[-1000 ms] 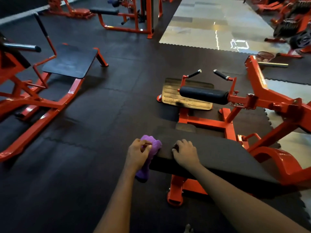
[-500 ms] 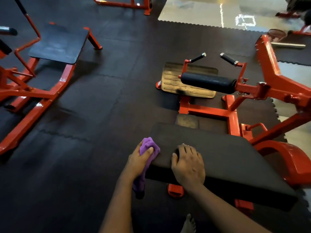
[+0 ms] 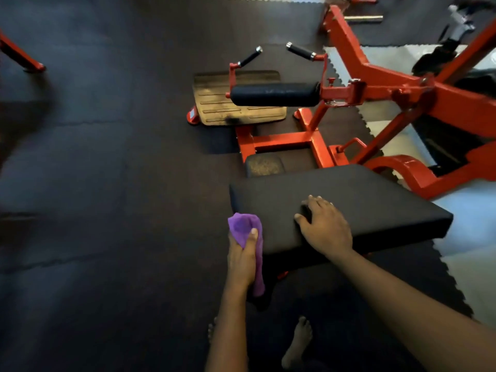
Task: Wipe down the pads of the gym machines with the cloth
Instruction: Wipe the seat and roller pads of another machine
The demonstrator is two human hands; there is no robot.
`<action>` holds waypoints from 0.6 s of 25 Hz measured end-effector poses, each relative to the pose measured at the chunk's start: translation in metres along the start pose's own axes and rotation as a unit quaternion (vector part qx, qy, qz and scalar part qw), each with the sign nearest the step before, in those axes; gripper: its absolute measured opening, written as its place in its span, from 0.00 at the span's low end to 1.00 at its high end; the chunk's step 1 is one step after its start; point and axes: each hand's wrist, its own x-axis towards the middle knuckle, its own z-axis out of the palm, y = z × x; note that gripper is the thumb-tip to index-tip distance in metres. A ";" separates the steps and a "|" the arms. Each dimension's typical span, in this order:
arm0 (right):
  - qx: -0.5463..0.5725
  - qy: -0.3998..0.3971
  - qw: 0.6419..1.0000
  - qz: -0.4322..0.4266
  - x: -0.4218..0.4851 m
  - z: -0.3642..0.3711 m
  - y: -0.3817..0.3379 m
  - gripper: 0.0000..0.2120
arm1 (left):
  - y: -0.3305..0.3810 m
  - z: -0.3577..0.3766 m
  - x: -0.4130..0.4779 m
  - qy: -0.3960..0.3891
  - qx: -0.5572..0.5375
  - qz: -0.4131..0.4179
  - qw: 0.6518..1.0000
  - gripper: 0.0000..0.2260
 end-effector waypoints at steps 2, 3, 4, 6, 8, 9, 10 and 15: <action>-0.015 0.000 1.000 0.024 0.000 0.003 -0.003 0.25 | 0.008 0.004 0.032 0.035 0.040 0.001 0.999 0.16; -0.022 0.001 0.999 0.035 0.001 0.005 -0.003 0.25 | 0.013 0.005 0.051 0.046 0.054 -0.002 0.997 0.14; -0.029 0.004 0.999 0.044 0.002 0.007 -0.004 0.26 | 0.018 0.004 0.072 0.055 0.052 -0.010 0.997 0.14; -0.044 0.001 0.998 0.054 0.003 0.009 -0.005 0.27 | 0.024 0.001 0.110 0.075 0.037 -0.031 0.996 0.16; -0.068 -0.011 0.996 0.056 0.003 0.009 -0.007 0.28 | 0.022 0.002 0.126 0.079 0.033 -0.046 0.995 0.19; -0.080 -0.016 0.995 0.057 0.003 0.008 -0.008 0.29 | 0.019 0.004 0.120 0.070 0.031 -0.049 0.996 0.22; -0.092 -0.018 0.994 0.057 0.002 0.007 -0.009 0.30 | 0.011 0.006 0.108 0.051 0.011 -0.051 0.997 0.28; -0.113 -0.016 0.993 0.027 0.002 0.006 -0.019 0.33 | -0.015 0.004 0.106 0.015 -0.060 -0.073 0.995 0.43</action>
